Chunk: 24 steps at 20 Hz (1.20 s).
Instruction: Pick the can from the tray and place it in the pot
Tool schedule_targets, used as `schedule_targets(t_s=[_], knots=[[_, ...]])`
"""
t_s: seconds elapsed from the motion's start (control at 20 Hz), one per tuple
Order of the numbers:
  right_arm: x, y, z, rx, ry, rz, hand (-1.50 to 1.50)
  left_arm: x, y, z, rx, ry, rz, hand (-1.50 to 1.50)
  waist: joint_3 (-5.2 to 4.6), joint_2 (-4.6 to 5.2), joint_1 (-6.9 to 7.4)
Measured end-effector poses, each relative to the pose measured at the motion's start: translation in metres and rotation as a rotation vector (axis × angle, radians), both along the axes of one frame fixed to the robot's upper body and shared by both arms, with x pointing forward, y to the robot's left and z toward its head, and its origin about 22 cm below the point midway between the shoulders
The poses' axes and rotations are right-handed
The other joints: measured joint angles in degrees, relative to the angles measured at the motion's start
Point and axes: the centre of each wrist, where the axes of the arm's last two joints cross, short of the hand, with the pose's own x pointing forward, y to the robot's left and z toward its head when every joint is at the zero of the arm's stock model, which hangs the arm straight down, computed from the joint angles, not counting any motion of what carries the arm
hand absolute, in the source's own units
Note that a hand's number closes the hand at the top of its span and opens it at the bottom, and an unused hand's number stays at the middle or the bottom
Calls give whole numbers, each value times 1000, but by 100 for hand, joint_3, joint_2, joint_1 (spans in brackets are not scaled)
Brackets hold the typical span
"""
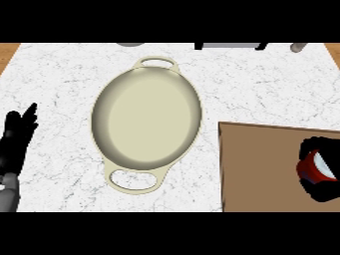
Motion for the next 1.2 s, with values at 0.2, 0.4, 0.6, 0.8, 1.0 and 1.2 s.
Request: schedule_targets(t_s=[0.2,0.4,0.6,0.8,1.0,1.2], knots=[[19,23,-1,-19,-24,-4,150,0,5,-1,-3,1,1,0,-5,-2,5],[21,33,21,-45,-133,-24,150,-2,7,-1,3,-4,11,0,22,7,-10],[14,43,51,29,-288,-21,150,-6,7,-2,2,2,11,0,34,-2,-40],[5,58,89,150,-491,37,150,-5,9,-3,1,8,17,0,35,-14,-75],[-9,76,125,292,-655,95,150,-4,8,-1,2,5,15,0,36,-15,-61],[-28,99,164,345,-755,147,150,-4,8,7,4,2,8,0,34,-10,-28]])
